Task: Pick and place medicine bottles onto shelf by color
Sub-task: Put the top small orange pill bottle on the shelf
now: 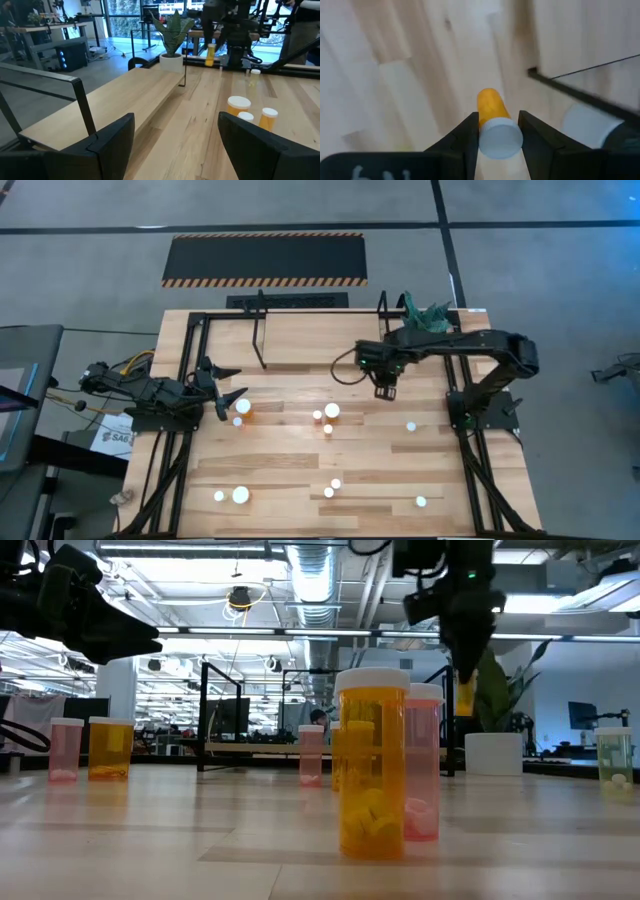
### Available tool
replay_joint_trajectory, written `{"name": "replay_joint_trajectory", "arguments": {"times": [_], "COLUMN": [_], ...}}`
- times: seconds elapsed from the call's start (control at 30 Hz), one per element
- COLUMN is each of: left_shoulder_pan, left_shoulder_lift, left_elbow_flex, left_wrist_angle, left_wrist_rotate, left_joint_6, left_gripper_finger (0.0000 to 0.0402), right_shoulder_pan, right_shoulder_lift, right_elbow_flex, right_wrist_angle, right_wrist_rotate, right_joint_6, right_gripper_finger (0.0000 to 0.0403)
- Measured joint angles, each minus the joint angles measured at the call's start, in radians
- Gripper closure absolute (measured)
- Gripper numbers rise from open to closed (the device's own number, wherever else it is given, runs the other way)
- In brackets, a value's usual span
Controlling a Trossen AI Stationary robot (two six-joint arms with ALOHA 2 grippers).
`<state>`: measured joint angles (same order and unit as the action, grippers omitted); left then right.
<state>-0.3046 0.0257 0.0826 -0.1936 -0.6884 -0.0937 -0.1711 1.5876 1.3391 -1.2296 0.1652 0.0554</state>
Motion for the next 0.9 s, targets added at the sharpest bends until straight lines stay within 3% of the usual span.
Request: {"name": "replay_joint_trajectory", "arguments": {"times": [0.47,0.9], "left_shoulder_pan": [0.0,0.0], "left_shoulder_lift": [0.0,0.0], "left_elbow_flex": [0.0,0.0], "left_wrist_angle": [0.0,0.0], "left_wrist_rotate": [0.0,0.0], "left_joint_6": [0.0,0.0], "left_gripper_finger": [0.0129,0.0129], "right_shoulder_pan": [-0.152,-0.312], "right_shoulder_lift": [0.271,0.427], "right_elbow_flex": [0.33,0.474], "right_wrist_angle": [-0.041,-0.056], "right_wrist_rotate": [0.025,0.023], "right_joint_6": [-0.152,-0.297], "right_gripper_finger": [0.0262,0.0261]}}
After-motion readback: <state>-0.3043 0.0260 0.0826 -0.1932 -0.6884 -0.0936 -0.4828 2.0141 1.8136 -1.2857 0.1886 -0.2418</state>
